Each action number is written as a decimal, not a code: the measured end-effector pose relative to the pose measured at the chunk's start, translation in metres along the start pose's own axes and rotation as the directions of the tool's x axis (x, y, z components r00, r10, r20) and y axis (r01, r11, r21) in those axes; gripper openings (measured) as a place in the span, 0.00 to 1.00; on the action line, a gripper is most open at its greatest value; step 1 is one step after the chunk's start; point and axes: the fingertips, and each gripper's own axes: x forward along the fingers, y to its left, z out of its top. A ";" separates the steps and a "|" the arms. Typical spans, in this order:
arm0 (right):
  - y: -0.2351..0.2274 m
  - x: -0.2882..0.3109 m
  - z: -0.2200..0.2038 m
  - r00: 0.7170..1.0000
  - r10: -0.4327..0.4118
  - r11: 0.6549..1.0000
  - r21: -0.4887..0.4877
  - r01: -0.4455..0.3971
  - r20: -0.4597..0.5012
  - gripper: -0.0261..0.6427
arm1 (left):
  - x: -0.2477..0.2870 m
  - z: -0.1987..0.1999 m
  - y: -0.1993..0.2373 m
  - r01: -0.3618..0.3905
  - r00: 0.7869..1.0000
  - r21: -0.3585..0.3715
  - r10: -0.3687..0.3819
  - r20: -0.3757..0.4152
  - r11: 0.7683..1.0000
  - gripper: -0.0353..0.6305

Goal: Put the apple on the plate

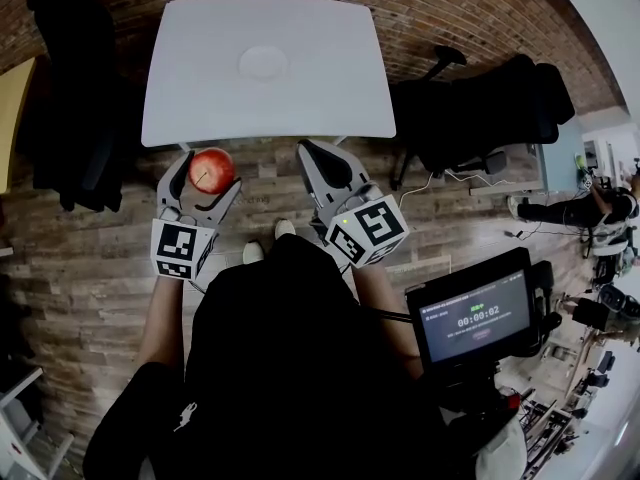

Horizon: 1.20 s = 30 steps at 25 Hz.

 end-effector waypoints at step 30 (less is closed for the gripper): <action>-0.068 0.051 -0.002 0.999 0.049 0.997 0.051 -0.049 0.004 0.04 | 0.067 0.018 0.026 -0.036 0.999 0.025 0.037 -0.031 0.999 0.66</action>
